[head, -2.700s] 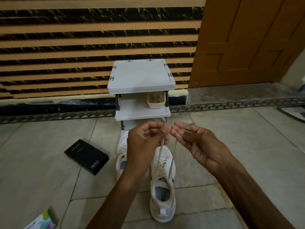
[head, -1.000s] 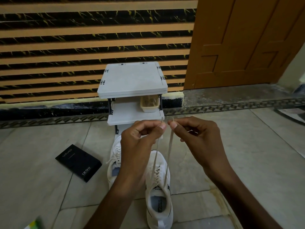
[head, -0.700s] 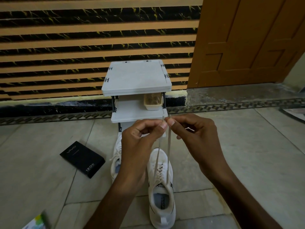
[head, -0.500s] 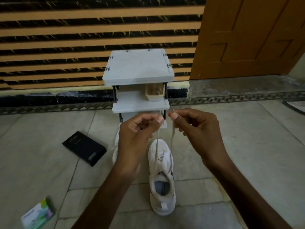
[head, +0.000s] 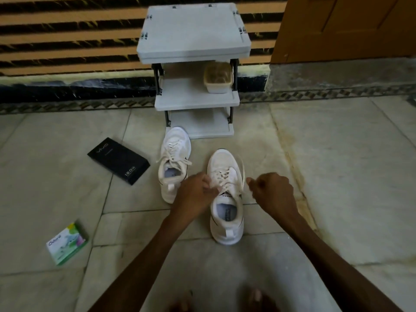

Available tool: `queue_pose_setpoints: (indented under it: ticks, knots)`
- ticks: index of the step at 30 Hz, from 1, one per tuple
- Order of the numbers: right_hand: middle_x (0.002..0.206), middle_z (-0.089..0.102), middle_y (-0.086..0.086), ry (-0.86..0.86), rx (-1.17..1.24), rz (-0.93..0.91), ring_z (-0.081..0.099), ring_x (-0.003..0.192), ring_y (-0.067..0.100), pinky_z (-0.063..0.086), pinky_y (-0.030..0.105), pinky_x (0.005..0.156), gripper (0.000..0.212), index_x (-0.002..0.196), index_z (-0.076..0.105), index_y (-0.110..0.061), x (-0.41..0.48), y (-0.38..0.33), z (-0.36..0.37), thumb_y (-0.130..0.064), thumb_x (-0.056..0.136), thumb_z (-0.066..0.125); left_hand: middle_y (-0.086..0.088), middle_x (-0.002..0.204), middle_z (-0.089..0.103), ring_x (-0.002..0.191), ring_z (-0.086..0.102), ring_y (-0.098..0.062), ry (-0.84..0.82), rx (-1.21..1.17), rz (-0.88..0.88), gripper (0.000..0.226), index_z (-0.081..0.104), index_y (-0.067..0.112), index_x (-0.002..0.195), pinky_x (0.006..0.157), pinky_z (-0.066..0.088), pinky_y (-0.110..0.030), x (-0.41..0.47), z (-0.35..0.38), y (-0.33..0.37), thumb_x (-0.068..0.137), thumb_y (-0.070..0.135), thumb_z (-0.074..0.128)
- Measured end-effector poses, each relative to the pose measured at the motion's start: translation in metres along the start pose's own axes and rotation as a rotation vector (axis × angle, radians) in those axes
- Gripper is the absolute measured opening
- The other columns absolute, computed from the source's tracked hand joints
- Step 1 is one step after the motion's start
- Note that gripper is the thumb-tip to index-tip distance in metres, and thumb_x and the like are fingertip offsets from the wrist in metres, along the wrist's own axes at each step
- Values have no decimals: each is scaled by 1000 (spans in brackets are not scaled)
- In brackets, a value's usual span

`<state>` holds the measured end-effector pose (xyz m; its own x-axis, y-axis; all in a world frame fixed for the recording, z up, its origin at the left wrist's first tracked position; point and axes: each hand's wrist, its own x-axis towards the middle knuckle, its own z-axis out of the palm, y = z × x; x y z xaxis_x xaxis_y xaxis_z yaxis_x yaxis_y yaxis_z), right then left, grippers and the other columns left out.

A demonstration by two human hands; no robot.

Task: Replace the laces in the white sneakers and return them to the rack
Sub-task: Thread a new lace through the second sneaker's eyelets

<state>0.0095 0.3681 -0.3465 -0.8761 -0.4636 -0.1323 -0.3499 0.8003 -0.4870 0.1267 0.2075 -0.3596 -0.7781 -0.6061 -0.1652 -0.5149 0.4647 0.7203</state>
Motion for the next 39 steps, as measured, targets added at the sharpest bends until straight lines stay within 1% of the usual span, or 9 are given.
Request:
queue_pose_setpoints:
  ticks: [3,8,13,17,21,24,27,32,39]
  knots:
    - [58,68,5,-168,114,50,65,53,16,53,30,58,54,64,70,-9,-12,2,12,-59,84,62,12,73,63,70,61,-7,28,51,70,21,69,18,84,64,43,-17,-5,10,-4,77,36,77]
    - [66,67,-9,15,349,-112,62,62,3,48,24,61,18,71,70,-20,-15,-10,26,-35,79,77,15,64,57,60,54,3,95,-39,124,16,62,20,72,59,37,-5,-4,12,5,82,23,74]
    - [74,72,-11,39,517,-134,65,69,-1,55,25,67,12,80,77,-22,-10,-20,30,-28,87,70,13,63,66,58,59,0,18,-375,71,16,67,23,74,61,46,-20,6,-6,8,87,15,70]
    - [82,72,-9,-90,383,-324,61,65,-4,47,8,65,12,88,77,-20,0,-33,24,-22,91,65,8,71,69,68,64,-6,-18,-400,209,14,69,22,77,67,51,-21,19,-26,19,87,10,69]
    - [83,71,2,-288,169,-457,63,72,13,51,24,70,20,81,72,-12,7,-46,18,-25,92,63,0,79,70,75,63,-11,-29,-335,233,8,70,17,81,74,52,-31,31,-30,26,88,13,68]
    - [62,61,-9,-181,178,-421,61,61,7,42,16,58,32,59,59,-31,9,-45,13,-34,91,64,5,82,70,80,66,-10,-131,-266,153,15,69,22,86,78,52,-33,35,-24,16,95,23,57]
    - [62,67,-6,-84,273,-311,62,59,7,46,20,58,32,63,67,-21,10,-41,7,-36,91,63,8,77,71,76,67,-10,-184,-268,94,20,67,33,80,79,53,-36,28,-16,4,94,26,54]
    - [65,70,-3,-133,551,-65,63,56,9,50,21,52,24,70,75,-14,10,-39,-1,-25,89,66,6,67,72,65,68,-7,-151,-311,145,13,71,23,75,70,54,-27,16,-18,9,81,12,74]
    - [67,71,2,-201,530,-114,63,57,8,51,21,52,16,75,74,-12,12,-39,-7,-21,88,70,13,69,66,73,65,-7,-139,6,149,22,69,31,96,66,42,-21,20,-6,18,76,30,78]
